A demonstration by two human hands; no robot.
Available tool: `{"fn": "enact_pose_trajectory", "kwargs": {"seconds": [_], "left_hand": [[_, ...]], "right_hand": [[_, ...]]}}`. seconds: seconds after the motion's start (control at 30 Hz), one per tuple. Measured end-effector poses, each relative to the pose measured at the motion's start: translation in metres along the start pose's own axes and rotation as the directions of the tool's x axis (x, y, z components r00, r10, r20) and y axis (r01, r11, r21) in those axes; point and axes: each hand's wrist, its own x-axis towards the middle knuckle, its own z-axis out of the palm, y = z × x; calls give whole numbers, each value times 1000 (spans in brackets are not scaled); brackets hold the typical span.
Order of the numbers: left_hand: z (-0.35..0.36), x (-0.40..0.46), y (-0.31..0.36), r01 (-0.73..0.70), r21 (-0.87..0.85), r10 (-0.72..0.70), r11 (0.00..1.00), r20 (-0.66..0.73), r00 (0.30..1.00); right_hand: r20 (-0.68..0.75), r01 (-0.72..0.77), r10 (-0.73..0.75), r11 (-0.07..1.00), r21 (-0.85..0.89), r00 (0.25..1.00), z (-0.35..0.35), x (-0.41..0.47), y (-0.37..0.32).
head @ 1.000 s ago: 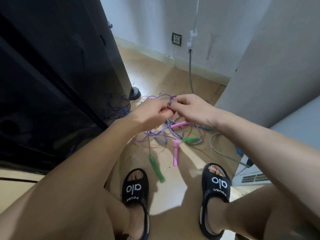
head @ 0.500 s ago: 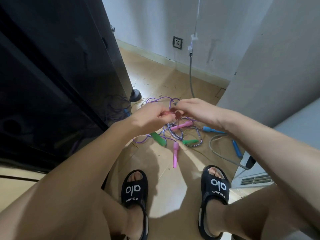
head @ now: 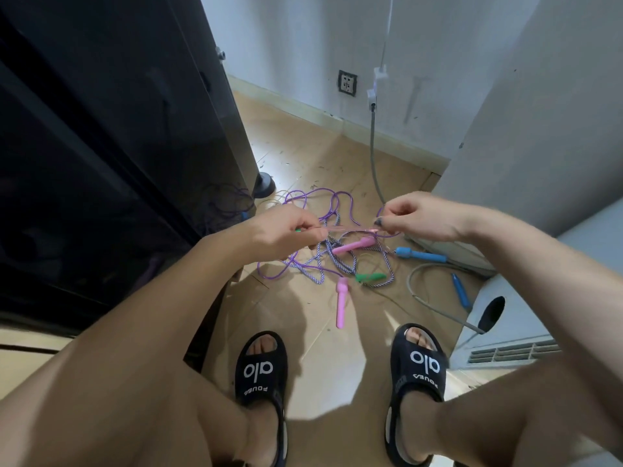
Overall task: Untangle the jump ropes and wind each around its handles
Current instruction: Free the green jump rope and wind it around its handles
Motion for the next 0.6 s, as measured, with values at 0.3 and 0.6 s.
{"fn": "enact_pose_trajectory", "kwargs": {"seconds": [0.3, 0.6], "left_hand": [[5, 3, 4, 29, -6, -29, 1000, 27, 999], [7, -2, 14, -87, 27, 87, 996, 2, 996]], "right_hand": [[2, -56, 56, 990, 132, 998, -20, -16, 8], [163, -78, -36, 766, 638, 986, 19, -10, -53]]}}
